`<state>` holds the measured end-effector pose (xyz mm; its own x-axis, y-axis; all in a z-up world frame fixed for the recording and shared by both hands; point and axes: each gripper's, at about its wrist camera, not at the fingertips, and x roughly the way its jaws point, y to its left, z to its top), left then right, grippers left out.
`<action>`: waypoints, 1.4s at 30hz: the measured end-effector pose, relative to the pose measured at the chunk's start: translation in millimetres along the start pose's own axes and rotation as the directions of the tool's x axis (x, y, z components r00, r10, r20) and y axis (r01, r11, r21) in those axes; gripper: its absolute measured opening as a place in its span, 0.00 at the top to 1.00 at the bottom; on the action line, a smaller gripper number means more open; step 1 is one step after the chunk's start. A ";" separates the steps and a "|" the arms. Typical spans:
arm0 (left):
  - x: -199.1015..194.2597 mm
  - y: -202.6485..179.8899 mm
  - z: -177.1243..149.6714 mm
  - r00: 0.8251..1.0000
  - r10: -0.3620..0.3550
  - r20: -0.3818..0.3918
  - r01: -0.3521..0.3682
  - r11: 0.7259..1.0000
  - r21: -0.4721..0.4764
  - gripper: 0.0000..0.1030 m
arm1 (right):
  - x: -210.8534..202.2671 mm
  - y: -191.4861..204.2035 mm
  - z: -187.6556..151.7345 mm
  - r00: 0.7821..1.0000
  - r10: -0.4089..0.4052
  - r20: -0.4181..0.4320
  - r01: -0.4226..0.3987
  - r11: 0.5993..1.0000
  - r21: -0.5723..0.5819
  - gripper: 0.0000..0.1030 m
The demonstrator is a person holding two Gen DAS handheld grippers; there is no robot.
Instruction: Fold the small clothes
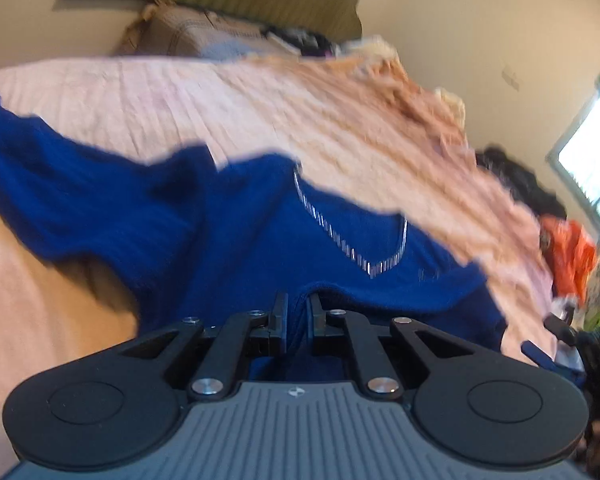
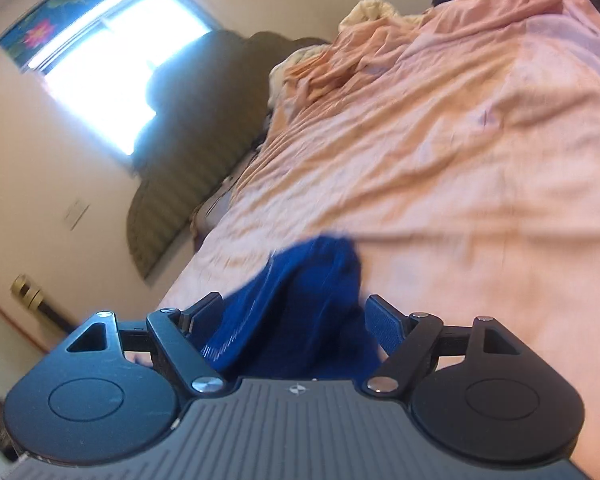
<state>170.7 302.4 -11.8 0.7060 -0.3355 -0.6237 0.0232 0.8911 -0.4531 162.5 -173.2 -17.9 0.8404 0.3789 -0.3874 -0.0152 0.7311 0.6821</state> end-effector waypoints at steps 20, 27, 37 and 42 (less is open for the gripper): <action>-23.9 35.3 6.2 0.996 -0.010 -0.089 0.007 1.000 -0.025 0.92 | 143.3 6.6 34.4 0.931 -0.220 -0.292 0.173 0.969 -0.178 0.83; -23.1 36.7 0.7 0.995 -0.011 -0.097 0.008 1.000 -0.028 0.92 | 139.0 15.8 68.4 0.947 -0.240 -0.212 0.191 0.955 -0.229 0.90; 2.0 52.6 -9.7 0.989 0.028 -0.146 -0.040 0.996 -0.079 0.92 | 153.1 -11.8 85.9 0.947 -0.251 -0.200 0.239 0.968 -0.082 0.76; 1.6 54.3 -9.9 0.989 0.027 -0.145 -0.037 0.997 -0.070 0.92 | 122.1 -14.6 77.3 0.947 -0.128 -0.293 0.132 0.991 -0.007 0.62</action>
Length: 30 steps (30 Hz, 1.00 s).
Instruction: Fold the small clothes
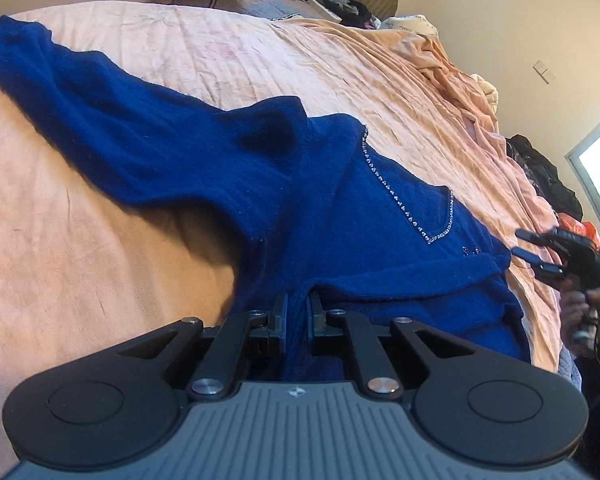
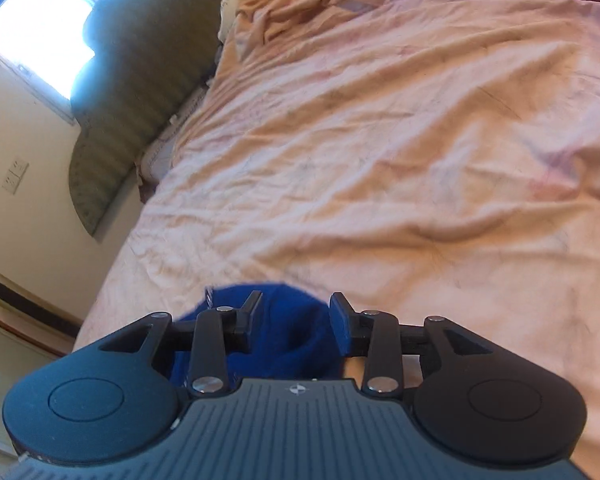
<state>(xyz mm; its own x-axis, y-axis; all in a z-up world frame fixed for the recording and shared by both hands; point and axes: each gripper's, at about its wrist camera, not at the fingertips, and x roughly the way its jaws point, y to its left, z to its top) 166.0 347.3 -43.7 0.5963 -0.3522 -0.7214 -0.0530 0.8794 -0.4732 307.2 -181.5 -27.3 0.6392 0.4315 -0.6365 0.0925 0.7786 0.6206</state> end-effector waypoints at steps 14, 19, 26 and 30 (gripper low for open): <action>-1.2 -6.8 -3.4 1.000 0.008 0.004 -0.008 0.999 0.038 0.92 | 30.5 3.1 -12.0 0.997 -0.054 -0.047 0.057 0.997 0.061 0.95; 4.8 -5.2 -2.5 1.000 0.018 -0.005 -0.018 0.999 0.033 0.92 | 37.7 36.6 19.0 0.997 -0.078 -0.008 0.078 0.997 -0.016 0.95; 9.3 -1.9 -7.3 1.000 0.015 -0.004 -0.015 1.000 0.020 0.92 | 49.3 25.9 19.8 0.992 -0.111 0.066 0.108 0.992 0.059 0.44; 8.2 -0.2 -7.3 1.000 0.006 -0.005 -0.005 1.000 0.024 0.92 | 9.4 33.6 4.0 0.995 0.063 0.074 -0.062 0.998 -0.015 0.48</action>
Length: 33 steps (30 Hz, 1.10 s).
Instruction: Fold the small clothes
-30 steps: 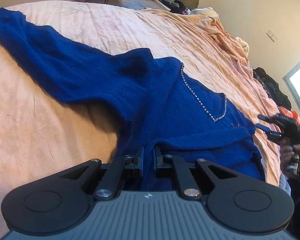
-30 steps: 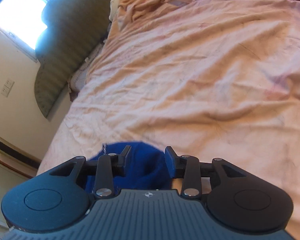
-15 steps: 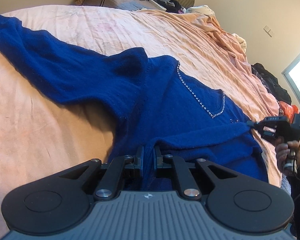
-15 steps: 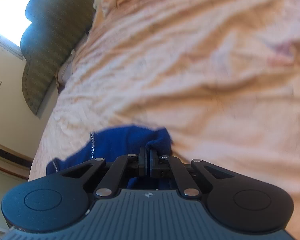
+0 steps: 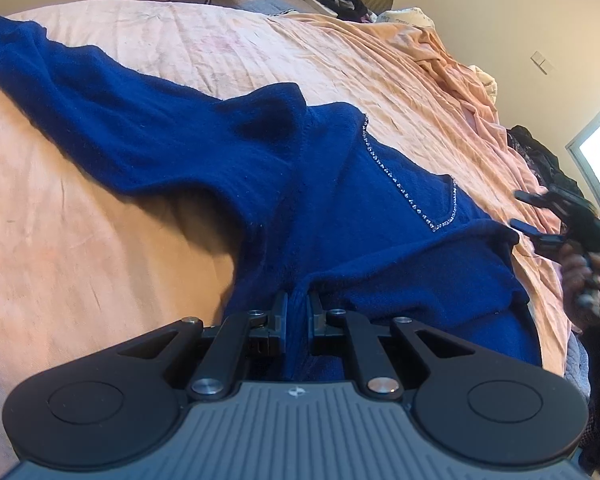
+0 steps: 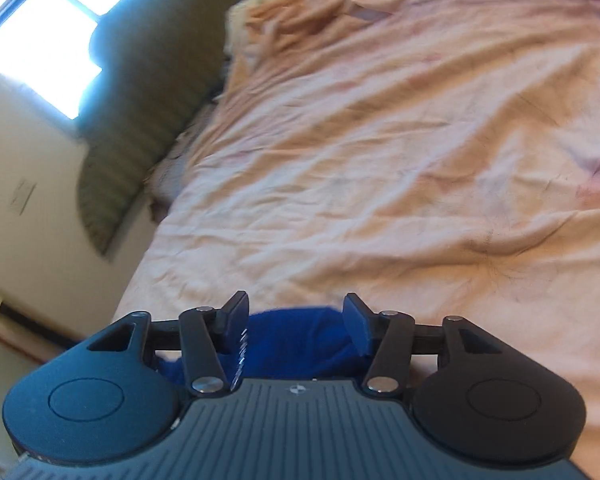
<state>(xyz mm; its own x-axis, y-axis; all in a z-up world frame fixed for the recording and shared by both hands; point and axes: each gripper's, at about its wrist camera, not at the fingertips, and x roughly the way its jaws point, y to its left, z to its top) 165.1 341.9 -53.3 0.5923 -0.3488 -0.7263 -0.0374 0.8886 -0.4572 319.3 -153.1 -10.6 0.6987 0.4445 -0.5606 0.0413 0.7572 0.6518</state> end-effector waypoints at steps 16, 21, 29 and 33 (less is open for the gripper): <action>-50.9 3.7 10.8 0.994 0.004 0.111 -0.001 1.000 -0.027 0.87 | -10.9 50.1 -82.7 0.991 -0.090 -0.096 0.044 0.916 -0.399 0.51; -50.1 19.1 -16.7 0.995 -0.079 0.067 0.086 0.990 -0.109 0.83 | -49.2 52.9 -118.6 0.979 0.057 -0.196 -0.112 0.953 -0.282 0.50; -31.2 9.2 -8.4 0.996 -0.019 0.089 0.027 0.995 -0.092 0.84 | -54.7 62.3 -171.6 0.977 0.021 -0.210 -0.094 0.934 -0.344 0.50; -47.5 -7.7 1.0 0.993 0.002 0.118 -0.003 1.000 0.008 0.92 | -55.3 60.5 -172.2 0.981 0.027 -0.191 -0.093 0.933 -0.348 0.50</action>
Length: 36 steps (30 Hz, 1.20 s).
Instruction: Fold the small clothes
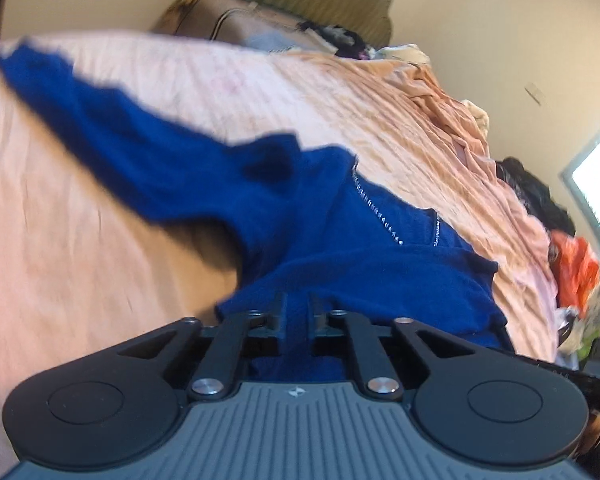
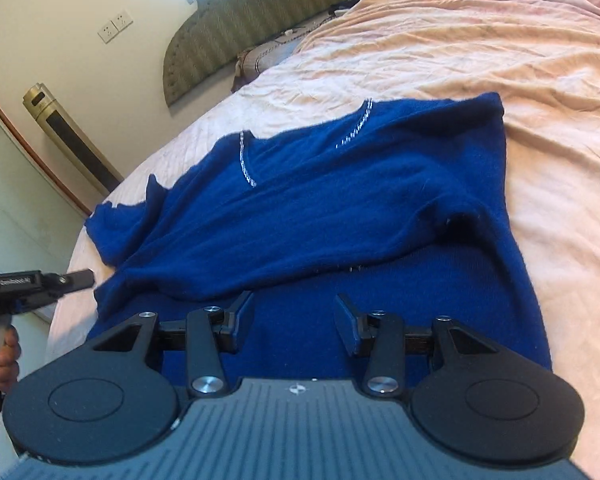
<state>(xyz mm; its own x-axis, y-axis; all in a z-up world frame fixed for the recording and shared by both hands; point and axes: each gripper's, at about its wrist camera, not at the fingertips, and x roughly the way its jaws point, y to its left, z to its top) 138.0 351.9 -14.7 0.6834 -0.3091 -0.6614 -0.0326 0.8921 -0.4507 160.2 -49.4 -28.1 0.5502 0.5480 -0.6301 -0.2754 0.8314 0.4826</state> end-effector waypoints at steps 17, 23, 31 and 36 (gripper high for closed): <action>3.7 35.4 -7.9 0.998 -0.057 -0.001 0.056 0.987 -0.151 0.38 | 12.0 12.1 10.1 0.999 0.037 -0.009 -0.037 0.999 -0.023 0.44; 20.5 20.8 -9.3 0.999 -0.023 -0.031 0.021 0.997 -0.067 0.97 | 17.4 22.0 1.9 0.999 0.026 -0.019 -0.027 0.999 -0.023 0.44; -21.7 9.3 18.0 0.996 0.030 0.081 -0.034 0.998 0.054 0.98 | 17.0 22.0 19.8 0.999 -0.020 0.036 0.022 0.999 -0.040 0.44; 1.8 32.9 11.9 0.992 0.122 0.001 -0.122 0.991 0.050 0.97 | 45.2 6.7 26.3 0.991 -0.131 -0.007 0.130 0.990 -0.058 0.46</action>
<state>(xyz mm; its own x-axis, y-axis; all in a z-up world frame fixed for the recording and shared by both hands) 146.8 384.6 -23.6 0.6749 -0.1974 -0.7110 -0.0795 0.9385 -0.3360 204.0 -21.5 -37.3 0.5756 0.4352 -0.6924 -0.2469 0.8996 0.3602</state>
